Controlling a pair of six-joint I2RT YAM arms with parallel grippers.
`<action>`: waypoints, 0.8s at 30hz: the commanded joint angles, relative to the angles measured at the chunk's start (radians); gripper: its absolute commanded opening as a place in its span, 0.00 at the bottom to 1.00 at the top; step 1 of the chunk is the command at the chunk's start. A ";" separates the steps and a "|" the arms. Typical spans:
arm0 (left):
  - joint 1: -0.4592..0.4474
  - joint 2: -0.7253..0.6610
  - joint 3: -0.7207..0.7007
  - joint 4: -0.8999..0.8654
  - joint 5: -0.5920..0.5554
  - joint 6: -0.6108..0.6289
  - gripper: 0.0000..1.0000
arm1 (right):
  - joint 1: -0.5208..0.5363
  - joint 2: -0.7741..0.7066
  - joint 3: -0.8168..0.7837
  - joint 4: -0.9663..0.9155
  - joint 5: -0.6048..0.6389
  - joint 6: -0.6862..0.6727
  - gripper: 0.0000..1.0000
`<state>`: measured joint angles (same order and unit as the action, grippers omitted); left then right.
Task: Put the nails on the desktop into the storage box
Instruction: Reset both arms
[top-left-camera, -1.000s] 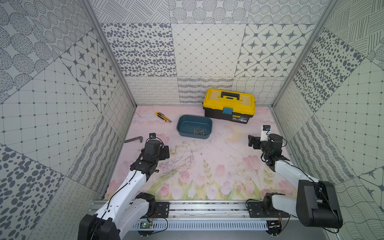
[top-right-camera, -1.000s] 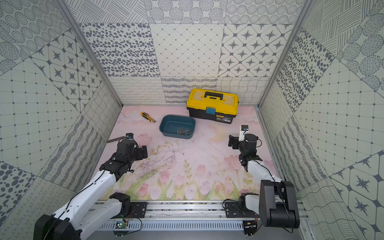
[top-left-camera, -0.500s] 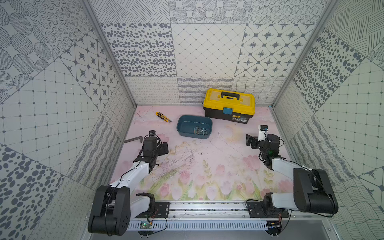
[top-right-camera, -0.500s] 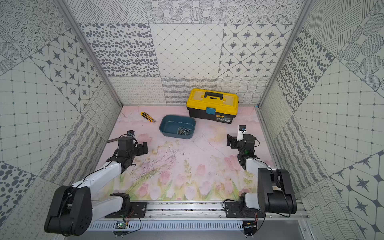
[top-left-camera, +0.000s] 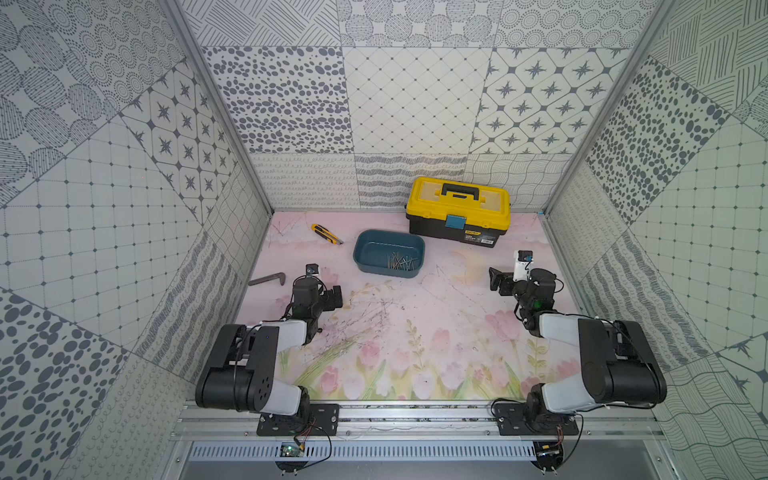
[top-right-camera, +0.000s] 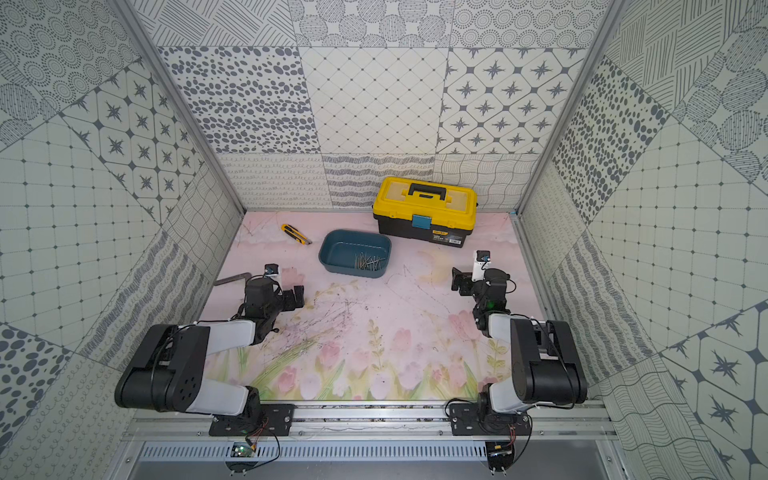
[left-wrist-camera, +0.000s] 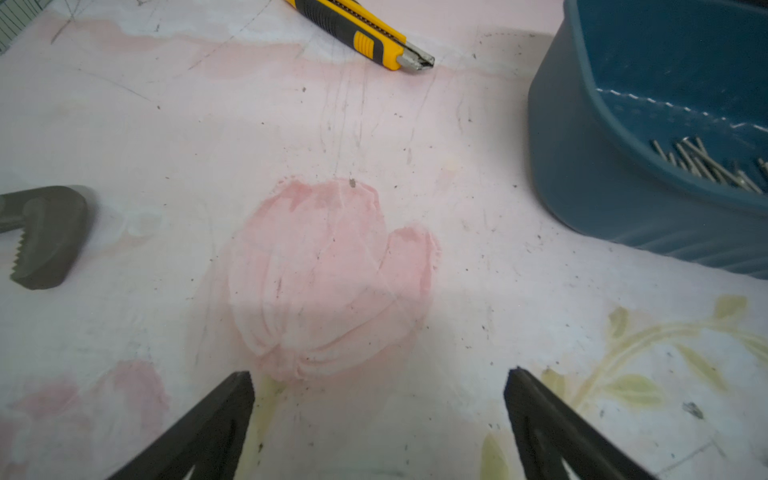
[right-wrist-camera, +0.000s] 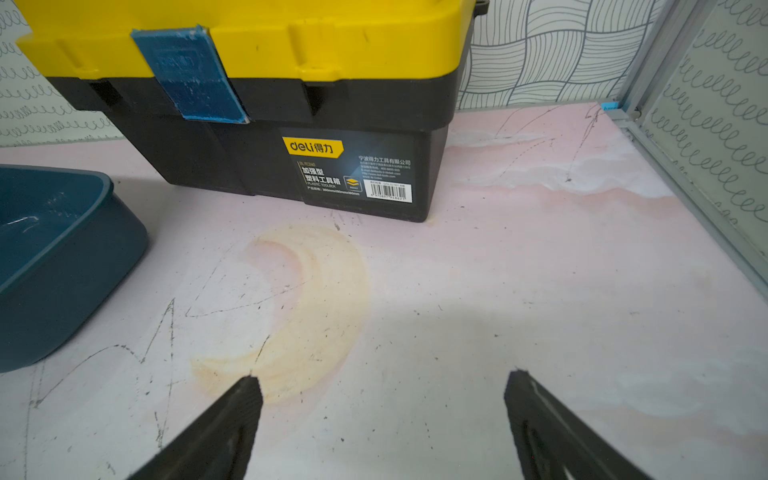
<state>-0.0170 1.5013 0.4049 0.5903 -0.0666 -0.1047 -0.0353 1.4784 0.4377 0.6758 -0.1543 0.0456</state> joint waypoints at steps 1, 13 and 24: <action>0.007 0.060 -0.029 0.303 0.058 0.019 0.99 | -0.003 0.012 -0.034 0.130 -0.014 0.013 0.97; 0.006 0.066 -0.007 0.269 0.044 0.013 0.99 | -0.003 0.014 -0.088 0.227 -0.006 0.013 0.97; 0.004 0.067 -0.004 0.263 0.043 0.019 0.99 | -0.003 0.074 -0.086 0.272 -0.009 0.010 0.96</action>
<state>-0.0170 1.5635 0.3923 0.8017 -0.0364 -0.1020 -0.0353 1.5486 0.3405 0.9024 -0.1566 0.0456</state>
